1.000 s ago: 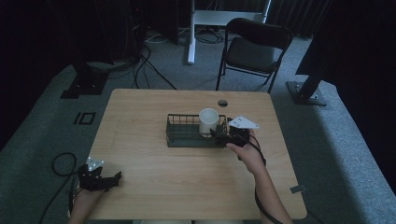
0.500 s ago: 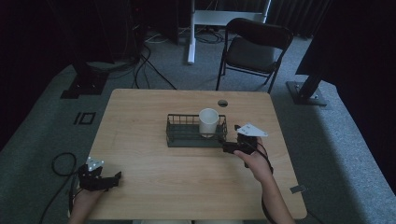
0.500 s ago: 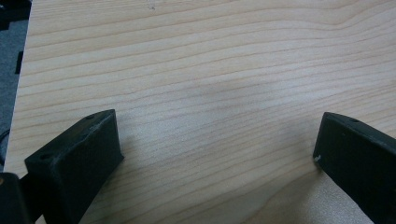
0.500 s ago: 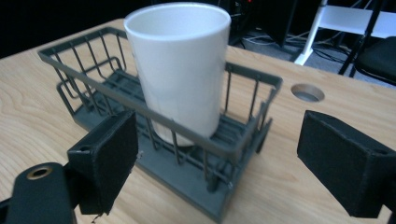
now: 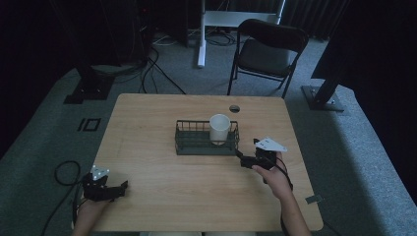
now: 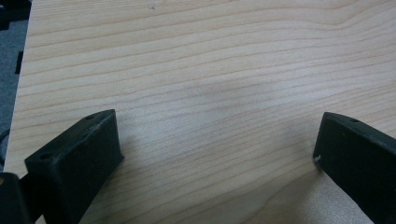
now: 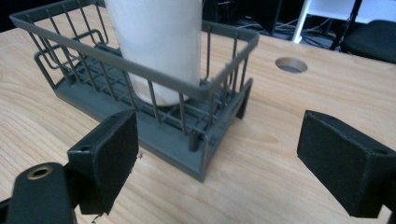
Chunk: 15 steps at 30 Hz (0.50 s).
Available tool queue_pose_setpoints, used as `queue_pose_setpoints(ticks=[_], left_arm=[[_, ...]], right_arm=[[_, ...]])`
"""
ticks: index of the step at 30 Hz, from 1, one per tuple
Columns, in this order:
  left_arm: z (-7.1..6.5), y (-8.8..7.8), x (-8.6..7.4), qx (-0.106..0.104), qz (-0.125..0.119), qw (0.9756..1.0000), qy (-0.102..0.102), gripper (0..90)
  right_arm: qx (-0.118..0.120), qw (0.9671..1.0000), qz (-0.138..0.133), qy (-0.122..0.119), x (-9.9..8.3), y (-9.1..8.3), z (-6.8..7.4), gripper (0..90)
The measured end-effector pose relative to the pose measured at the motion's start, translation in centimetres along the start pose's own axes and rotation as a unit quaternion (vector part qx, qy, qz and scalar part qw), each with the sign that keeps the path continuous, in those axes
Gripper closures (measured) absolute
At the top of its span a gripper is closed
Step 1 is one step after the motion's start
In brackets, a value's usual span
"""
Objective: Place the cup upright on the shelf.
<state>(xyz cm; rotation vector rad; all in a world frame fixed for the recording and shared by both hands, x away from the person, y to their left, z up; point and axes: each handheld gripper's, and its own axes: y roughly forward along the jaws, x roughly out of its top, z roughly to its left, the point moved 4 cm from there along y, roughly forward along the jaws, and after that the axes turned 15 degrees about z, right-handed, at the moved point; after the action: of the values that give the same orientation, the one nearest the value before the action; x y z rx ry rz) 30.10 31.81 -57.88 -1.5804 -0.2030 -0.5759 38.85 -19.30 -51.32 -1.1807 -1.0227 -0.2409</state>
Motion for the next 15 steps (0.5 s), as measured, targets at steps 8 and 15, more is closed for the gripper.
queue_pose_setpoints(ticks=[8, 15], left_arm=[[0.0, 0.0, 0.0, 0.0, 0.0, 1.0, 0.0, 0.9], [0.0, 0.0, 0.0, 0.0, 0.0, 1.0, 0.0, 0.9]], right_arm=[[-0.009, 0.9998, 0.011, 0.01, -1.8, 0.1, -0.5, 12.5], [-0.029, 0.9992, 0.012, 0.023, -3.1, -0.4, -1.5, 12.6]])
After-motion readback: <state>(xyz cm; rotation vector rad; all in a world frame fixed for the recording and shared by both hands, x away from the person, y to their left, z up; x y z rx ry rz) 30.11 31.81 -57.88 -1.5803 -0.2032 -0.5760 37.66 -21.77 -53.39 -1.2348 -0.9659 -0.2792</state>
